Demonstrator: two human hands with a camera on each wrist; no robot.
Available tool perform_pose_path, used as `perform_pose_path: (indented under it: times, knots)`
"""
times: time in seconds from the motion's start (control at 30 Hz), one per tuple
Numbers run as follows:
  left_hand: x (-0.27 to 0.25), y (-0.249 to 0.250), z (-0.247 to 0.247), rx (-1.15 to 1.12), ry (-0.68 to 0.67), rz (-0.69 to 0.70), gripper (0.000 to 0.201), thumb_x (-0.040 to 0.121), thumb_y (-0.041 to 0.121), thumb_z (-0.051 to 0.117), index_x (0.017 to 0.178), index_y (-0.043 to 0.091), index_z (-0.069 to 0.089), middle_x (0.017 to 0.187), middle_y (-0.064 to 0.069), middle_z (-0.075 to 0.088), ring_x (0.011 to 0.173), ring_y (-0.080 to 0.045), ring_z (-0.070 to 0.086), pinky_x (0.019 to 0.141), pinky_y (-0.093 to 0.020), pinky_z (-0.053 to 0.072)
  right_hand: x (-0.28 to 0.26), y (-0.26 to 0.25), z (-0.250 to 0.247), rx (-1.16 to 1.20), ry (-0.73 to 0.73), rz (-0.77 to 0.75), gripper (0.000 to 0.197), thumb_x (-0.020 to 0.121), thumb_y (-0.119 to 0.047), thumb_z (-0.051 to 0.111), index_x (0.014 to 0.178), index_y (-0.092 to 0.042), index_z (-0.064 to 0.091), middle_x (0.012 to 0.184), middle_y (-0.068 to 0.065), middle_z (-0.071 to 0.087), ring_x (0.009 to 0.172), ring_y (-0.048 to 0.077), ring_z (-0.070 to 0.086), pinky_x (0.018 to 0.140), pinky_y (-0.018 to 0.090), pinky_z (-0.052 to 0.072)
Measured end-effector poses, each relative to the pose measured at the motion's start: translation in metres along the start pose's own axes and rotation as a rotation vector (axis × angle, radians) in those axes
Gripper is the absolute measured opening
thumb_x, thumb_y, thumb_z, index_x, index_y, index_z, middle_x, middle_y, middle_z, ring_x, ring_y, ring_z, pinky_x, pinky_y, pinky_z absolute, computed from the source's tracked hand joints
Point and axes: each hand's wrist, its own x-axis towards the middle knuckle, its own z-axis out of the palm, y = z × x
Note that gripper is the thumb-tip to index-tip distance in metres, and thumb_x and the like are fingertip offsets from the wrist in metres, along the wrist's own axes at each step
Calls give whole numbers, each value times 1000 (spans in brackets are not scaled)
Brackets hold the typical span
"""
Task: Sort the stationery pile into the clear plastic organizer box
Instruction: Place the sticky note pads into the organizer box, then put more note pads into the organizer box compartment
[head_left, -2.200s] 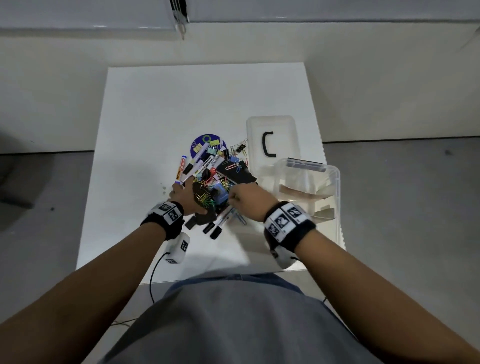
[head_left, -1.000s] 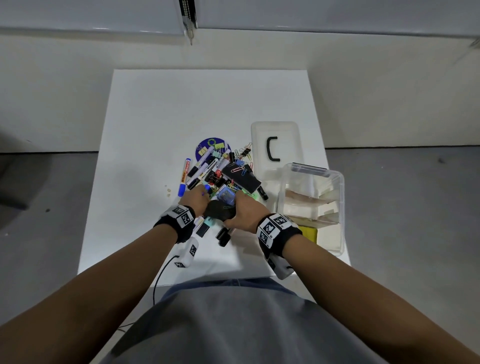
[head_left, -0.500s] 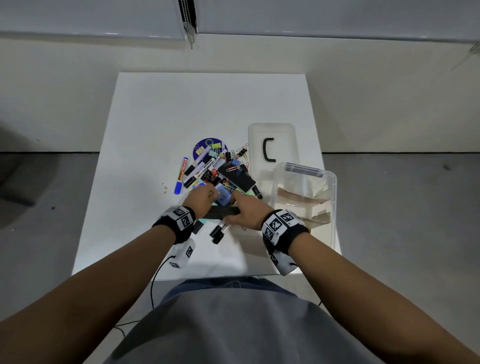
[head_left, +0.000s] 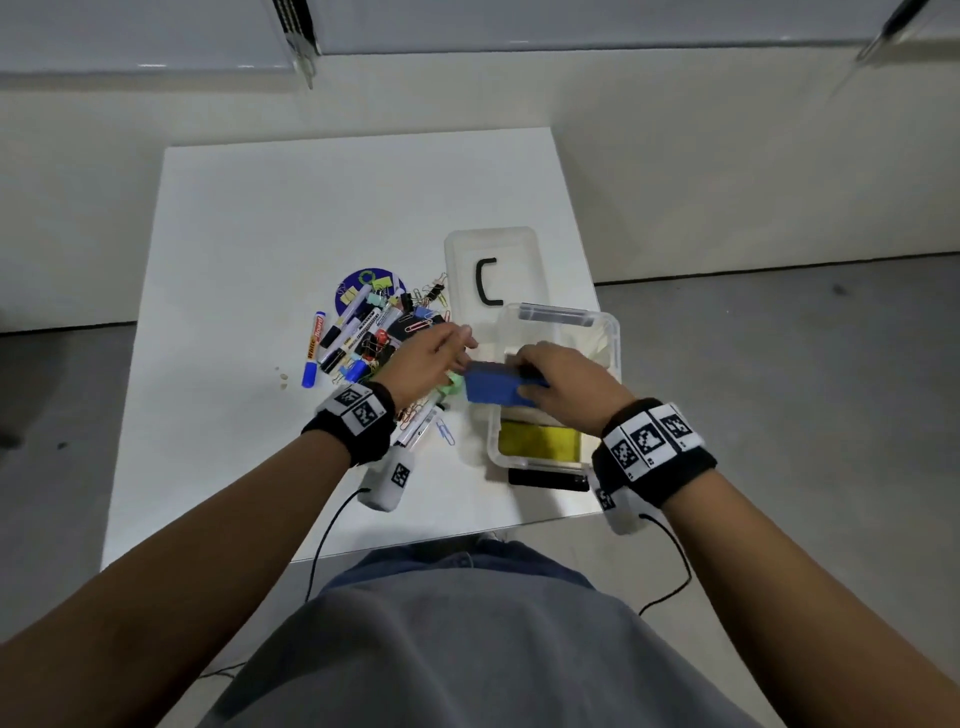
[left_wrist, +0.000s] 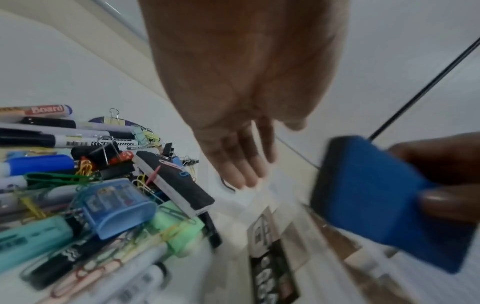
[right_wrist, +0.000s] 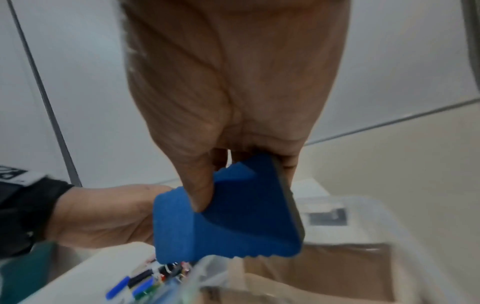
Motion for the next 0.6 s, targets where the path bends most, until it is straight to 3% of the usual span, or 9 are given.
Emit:
perform_pose_path:
  times: [0.07, 0.17, 0.3, 0.4, 0.6]
  knots:
    - [18, -16, 1, 227, 79, 5, 21, 98, 21, 51, 114, 13, 61, 106, -8, 63, 94, -19, 63, 83, -31, 53, -18, 16, -1, -68, 55, 17, 28, 86, -15, 59, 114, -15, 59, 107, 9, 53, 98, 28, 56, 80, 42, 50]
    - [41, -39, 5, 792, -30, 55, 50, 85, 3, 59, 132, 16, 49, 129, -13, 49, 117, -30, 51, 100, -44, 47, -43, 31, 17, -206, 45, 61, 27, 87, -15, 58, 113, -19, 57, 108, 3, 56, 99, 27, 59, 71, 36, 47]
    - [54, -47, 13, 1273, -201, 156, 73, 76, -2, 61, 142, 16, 34, 140, -17, 36, 127, -37, 39, 103, -48, 38, -48, 38, 52, -346, 13, 62, 26, 89, -18, 54, 115, -18, 52, 104, 4, 67, 91, 31, 66, 67, 37, 48]
    - [60, -45, 14, 1382, -224, 159, 76, 76, 0, 64, 144, 15, 31, 140, -15, 38, 127, -36, 39, 104, -47, 37, -35, 46, 69, -330, -6, 43, 31, 91, -19, 52, 123, -16, 51, 105, 8, 70, 92, 33, 67, 71, 37, 51]
    - [60, -46, 5, 1342, -132, 178, 55, 79, 7, 66, 130, 16, 47, 131, -12, 46, 120, -34, 44, 102, -46, 36, -17, 50, 80, -398, -42, -9, 34, 94, -12, 49, 128, -16, 53, 107, 9, 69, 94, 31, 68, 73, 37, 52]
